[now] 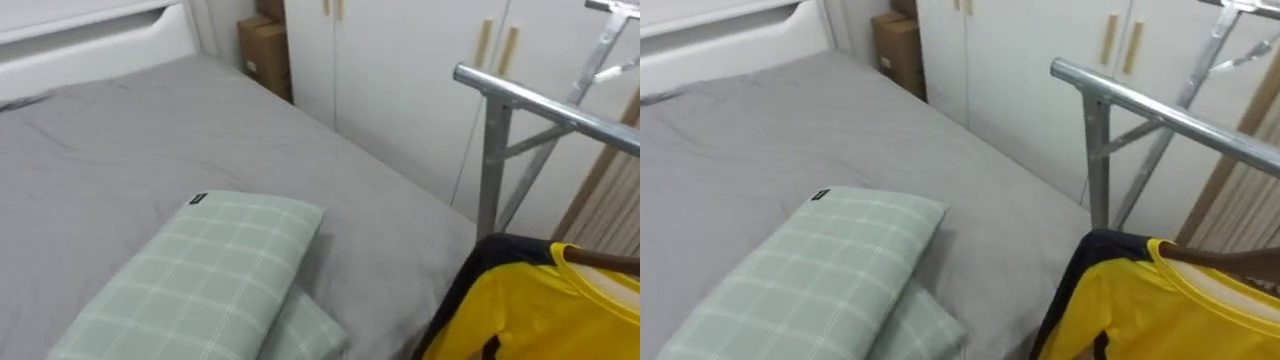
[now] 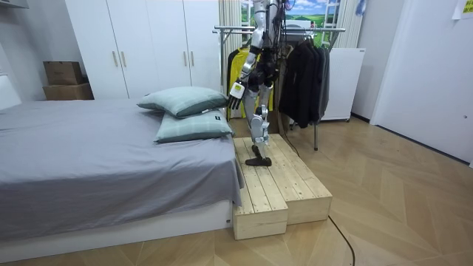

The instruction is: Hang clothes

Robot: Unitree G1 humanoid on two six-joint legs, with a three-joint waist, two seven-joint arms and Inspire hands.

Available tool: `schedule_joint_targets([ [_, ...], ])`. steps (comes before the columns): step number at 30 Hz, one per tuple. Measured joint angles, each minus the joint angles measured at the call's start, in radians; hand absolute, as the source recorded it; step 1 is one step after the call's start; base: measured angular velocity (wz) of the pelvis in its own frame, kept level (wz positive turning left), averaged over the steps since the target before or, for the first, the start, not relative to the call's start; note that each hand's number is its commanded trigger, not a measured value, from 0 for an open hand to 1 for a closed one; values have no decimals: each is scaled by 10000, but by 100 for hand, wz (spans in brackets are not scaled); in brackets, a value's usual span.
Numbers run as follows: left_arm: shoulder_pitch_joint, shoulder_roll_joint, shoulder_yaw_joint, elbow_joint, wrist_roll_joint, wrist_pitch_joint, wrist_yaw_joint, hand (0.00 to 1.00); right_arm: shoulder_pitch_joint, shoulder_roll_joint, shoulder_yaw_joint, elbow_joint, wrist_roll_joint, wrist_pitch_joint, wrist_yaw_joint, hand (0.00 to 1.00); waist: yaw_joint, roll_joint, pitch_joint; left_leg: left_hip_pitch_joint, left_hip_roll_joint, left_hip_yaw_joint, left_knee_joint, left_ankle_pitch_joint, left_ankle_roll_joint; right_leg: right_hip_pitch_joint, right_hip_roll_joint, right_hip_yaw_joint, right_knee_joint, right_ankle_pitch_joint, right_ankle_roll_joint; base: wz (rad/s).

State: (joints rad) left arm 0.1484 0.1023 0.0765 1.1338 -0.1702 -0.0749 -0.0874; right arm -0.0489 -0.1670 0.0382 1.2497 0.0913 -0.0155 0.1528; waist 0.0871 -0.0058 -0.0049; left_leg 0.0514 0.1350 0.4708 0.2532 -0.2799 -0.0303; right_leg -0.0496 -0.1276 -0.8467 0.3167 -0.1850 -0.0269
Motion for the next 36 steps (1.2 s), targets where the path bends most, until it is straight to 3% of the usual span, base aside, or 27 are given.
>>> schedule_joint_targets([
  [1,-24,-15,48,165,55,-10,0,0,82,-9,-23,51,29,90,-12,0,7,-51,-15,-6,-99,-287,-31,52,81,65,-86,-3,122,2,3,62],
  [2,-45,-10,95,277,76,1,0,0,190,2,-19,157,23,101,-8,0,-110,-22,-56,-58,-134,-692,-23,184,115,197,-94,290,121,34,58,77],
  [3,-43,-2,110,272,78,-2,-1,0,258,11,-21,234,40,121,-2,0,-230,-30,-47,-83,-163,-989,-25,273,154,309,-77,624,82,54,91,134],
  [4,-43,31,109,273,81,-3,-3,0,493,22,-23,344,103,205,-1,0,-492,-96,-39,-133,-287,-1612,-35,396,228,562,-18,1539,-90,40,189,160],
  [5,-76,46,110,266,91,-11,-3,0,793,26,-90,353,307,279,-4,0,-593,-172,-56,-156,-369,-2019,-64,518,259,779,102,2168,-299,23,402,144],
  [7,111,27,318,292,78,-67,-2,0,823,62,-222,395,428,302,1,0,-522,-185,-65,-253,-491,-2482,-135,617,288,887,127,2186,-386,5,756,82],
  [8,84,32,533,299,78,-67,-1,0,893,103,-240,399,493,300,-6,0,-575,-268,-49,-389,-617,-2916,-138,707,342,996,162,2186,-531,16,786,79],
  [12,176,38,938,504,48,-110,1,0,962,136,-232,400,656,418,-94,0,-470,-320,-61,-449,-805,-3550,-116,800,299,1370,230,1949,-884,73,846,59],
  [13,182,42,1112,628,45,-114,1,0,968,138,-246,385,646,548,-93,0,-487,-316,-65,-434,-950,-3762,-112,840,362,1515,233,1991,-949,82,870,61],
  [15,194,56,1277,662,49,-75,0,0,984,154,-421,374,638,744,-84,0,-530,-336,-50,-428,-1137,-4104,-109,875,421,1695,256,2748,-962,42,933,71],
  [17,201,58,1480,657,54,40,0,0,933,152,-434,200,575,1042,-61,0,-414,-341,-36,-462,-1389,-4519,-116,954,542,1858,275,4542,-1030,6,961,69],
  [18,204,64,1528,659,54,43,0,0,921,152,-430,127,569,1055,-42,0,-305,-344,-29,-464,-1430,-4589,-116,968,554,1884,284,4701,-1066,6,958,37],
  [20,253,171,1632,694,67,53,10,0,835,158,-404,-105,555,1029,40,0,67,-343,31,-495,-1555,-4812,3,950,580,2045,290,4741,-1244,19,932,23],
  [25,545,465,1527,1137,824,468,430,0,516,161,-107,-200,469,983,208,0,302,-288,131,-770,-1655,-5010,484,719,685,2125,290,5160,-1343,23,927,15],
  [29,866,475,931,1174,1879,1169,620,0,516,167,405,7,427,988,369,0,246,-231,234,-1052,-1730,-5185,794,616,773,2089,266,5153,-1342,23,926,16],
  [33,677,473,695,1035,2328,1433,730,0,586,143,411,485,509,964,410,0,147,-261,230,-1142,-1808,-5332,905,612,781,2094,256,5388,-1347,15,938,12],
  [36,176,552,680,830,2603,1494,1007,0,671,195,350,515,654,781,442,0,-196,-327,225,-1313,-1867,-5408,968,664,738,2076,273,5451,-1536,1,958,7],
])
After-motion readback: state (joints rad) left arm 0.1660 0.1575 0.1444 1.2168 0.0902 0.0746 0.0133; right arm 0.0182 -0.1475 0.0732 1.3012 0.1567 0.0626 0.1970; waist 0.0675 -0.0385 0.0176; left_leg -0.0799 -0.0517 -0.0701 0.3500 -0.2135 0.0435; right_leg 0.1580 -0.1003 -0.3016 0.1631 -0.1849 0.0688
